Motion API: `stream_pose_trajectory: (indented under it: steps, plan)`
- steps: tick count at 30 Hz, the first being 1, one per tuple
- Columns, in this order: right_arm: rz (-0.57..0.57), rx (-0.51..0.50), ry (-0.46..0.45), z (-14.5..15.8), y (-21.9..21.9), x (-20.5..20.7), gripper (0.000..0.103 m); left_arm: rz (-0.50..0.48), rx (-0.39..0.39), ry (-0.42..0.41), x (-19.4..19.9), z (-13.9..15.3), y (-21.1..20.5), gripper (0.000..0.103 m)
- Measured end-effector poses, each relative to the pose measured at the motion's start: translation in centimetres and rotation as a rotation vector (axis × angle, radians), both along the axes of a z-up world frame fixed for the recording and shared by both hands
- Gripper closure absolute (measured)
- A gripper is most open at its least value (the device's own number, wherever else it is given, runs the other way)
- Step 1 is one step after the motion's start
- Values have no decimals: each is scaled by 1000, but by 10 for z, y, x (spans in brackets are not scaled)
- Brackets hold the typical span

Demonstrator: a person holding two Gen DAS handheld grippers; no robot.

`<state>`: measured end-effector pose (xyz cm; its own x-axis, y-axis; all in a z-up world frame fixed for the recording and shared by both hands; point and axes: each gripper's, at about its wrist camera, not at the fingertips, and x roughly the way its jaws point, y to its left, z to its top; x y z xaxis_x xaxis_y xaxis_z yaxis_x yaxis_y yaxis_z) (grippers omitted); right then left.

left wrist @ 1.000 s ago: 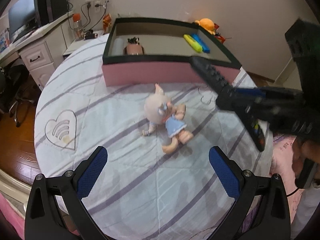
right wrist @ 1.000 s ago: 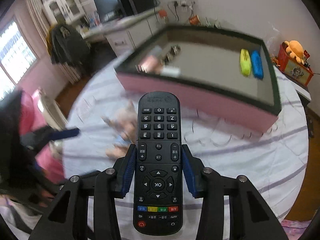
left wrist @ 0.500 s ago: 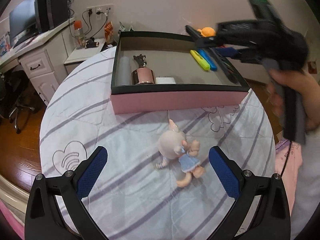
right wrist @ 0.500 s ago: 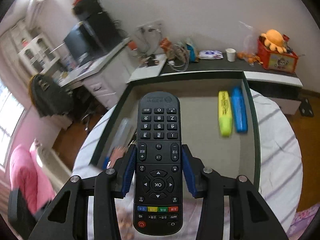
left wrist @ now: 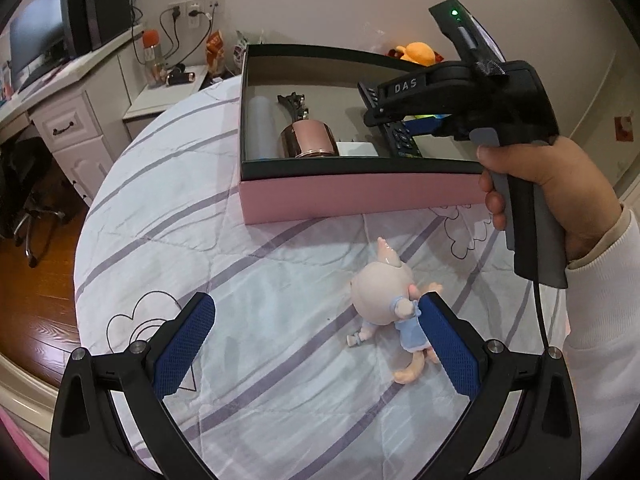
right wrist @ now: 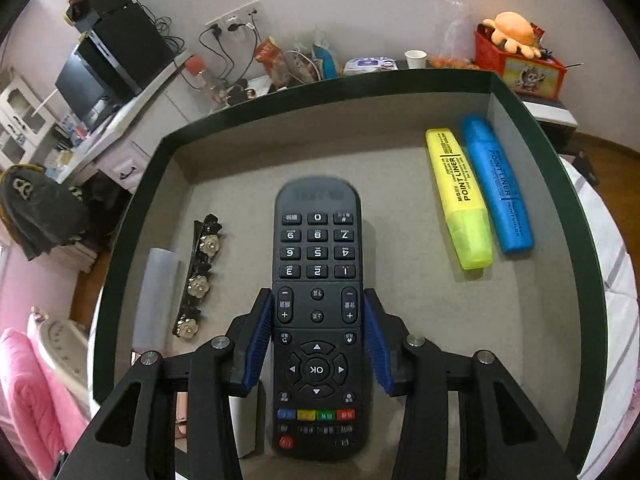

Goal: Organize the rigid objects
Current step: 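Lower the remote into the box and open the right gripper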

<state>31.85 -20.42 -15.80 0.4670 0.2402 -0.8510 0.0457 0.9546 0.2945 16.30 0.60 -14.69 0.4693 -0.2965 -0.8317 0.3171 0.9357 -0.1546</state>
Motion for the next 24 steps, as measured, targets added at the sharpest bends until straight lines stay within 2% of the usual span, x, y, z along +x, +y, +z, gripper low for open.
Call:
stream_pose_trajectory:
  steps: [5, 7, 9, 13, 15, 19, 24]
  plan:
    - [0, -100, 6, 2, 12, -8, 58, 2, 0, -5, -4, 2, 0, 1]
    - [-6, -88, 13, 2, 9, -10, 56, 5, 1, -6, -8, 3, 0, 1]
    - [7, -29, -4, 5, 5, -14, 39, 12, -2, -10, -13, 6, 1, 1]
    - [-13, 4, -79, 21, -6, -28, 36, 29, 0, -36, -24, 16, 1, 1]
    - [-19, 11, -115, 37, -16, -46, 22, 40, 0, -51, -31, 21, 0, 1]
    - [42, -16, -215, 73, -26, -95, 21, 58, 8, -62, -39, 25, -5, 1]
    - [111, -100, -272, 89, -33, -151, 17, 75, 5, -67, -49, 24, -11, 1]
